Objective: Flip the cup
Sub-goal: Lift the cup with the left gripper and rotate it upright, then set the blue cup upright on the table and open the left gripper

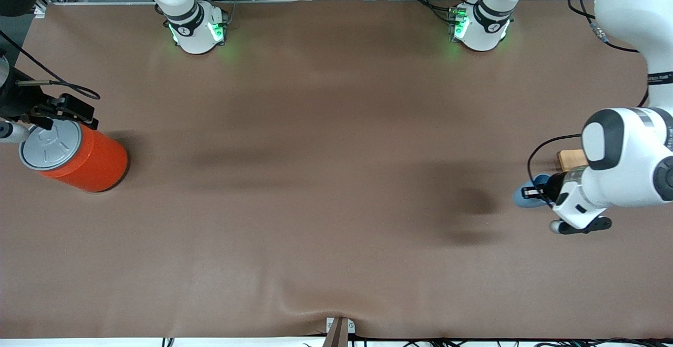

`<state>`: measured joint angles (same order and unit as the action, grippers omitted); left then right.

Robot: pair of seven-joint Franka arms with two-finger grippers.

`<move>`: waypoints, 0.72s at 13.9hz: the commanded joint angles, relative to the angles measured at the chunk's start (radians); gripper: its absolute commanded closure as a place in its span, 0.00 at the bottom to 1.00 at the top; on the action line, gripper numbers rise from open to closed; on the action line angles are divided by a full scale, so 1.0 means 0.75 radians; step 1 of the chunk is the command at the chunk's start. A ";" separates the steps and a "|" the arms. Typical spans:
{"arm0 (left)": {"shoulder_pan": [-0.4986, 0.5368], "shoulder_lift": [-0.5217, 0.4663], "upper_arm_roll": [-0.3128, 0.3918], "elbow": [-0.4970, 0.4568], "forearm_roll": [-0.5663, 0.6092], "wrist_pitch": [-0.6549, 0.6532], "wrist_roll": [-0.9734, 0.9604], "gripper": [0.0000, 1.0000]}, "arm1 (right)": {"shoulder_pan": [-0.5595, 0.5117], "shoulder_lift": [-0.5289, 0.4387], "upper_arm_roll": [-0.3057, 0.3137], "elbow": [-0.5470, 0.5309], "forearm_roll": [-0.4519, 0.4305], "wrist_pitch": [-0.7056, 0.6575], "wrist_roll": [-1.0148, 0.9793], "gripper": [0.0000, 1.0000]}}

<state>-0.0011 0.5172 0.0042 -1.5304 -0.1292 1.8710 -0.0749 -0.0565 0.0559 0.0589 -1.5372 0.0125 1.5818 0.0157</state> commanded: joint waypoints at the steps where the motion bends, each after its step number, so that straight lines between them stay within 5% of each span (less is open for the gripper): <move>1: 0.024 -0.070 -0.018 -0.188 0.029 0.151 -0.002 1.00 | 0.012 0.005 0.003 0.017 0.004 0.004 0.008 0.00; 4: 0.022 -0.103 -0.018 -0.373 0.031 0.372 -0.002 1.00 | 0.012 0.005 0.003 0.015 0.004 0.004 0.010 0.00; 10: -0.031 -0.090 -0.030 -0.391 0.029 0.395 -0.023 1.00 | 0.012 0.005 0.003 0.015 0.002 0.002 0.010 0.00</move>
<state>-0.0012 0.4900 -0.0164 -1.7851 -0.1289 2.1554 -0.0738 -0.0519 0.0559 0.0611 -1.5372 0.0125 1.5854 0.0157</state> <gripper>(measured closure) 0.934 0.000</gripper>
